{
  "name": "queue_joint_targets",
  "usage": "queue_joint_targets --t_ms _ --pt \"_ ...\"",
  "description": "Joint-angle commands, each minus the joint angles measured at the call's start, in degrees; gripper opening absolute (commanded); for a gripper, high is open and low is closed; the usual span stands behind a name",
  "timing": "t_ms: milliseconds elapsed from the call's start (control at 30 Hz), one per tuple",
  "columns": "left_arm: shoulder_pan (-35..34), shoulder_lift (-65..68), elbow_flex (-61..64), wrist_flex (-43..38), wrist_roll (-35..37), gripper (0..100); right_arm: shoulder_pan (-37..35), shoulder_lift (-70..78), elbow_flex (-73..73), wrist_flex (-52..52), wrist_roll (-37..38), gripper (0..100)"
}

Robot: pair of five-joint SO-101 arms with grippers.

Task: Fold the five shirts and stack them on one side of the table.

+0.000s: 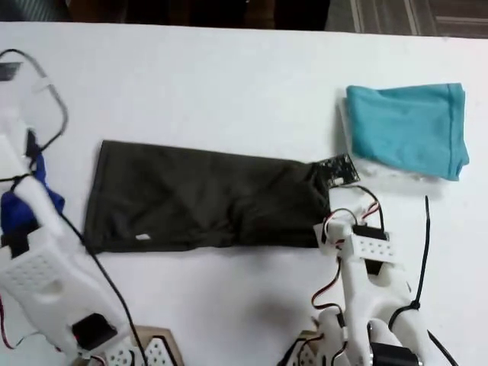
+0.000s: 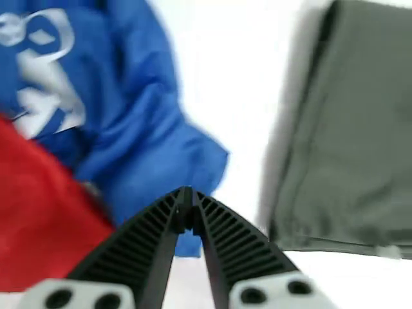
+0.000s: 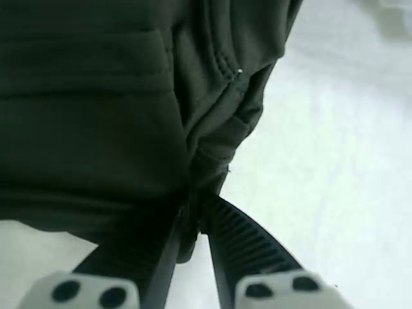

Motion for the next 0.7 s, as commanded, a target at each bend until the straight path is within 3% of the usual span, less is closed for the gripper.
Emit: queue_joint_targets --t_ms 0,133,667 --pt "4.5 1.0 1.3 0.7 1.8 13 0.2 -2.2 0.1 -1.1 0.2 2.0" --pt "7.6 5.0 5.5 -2.7 5.5 20 0.2 -2.2 0.1 -1.1 0.2 2.0" --pt "12.9 20.4 7.0 -7.8 7.5 20 0.2 -2.2 0.1 -1.1 0.2 2.0"
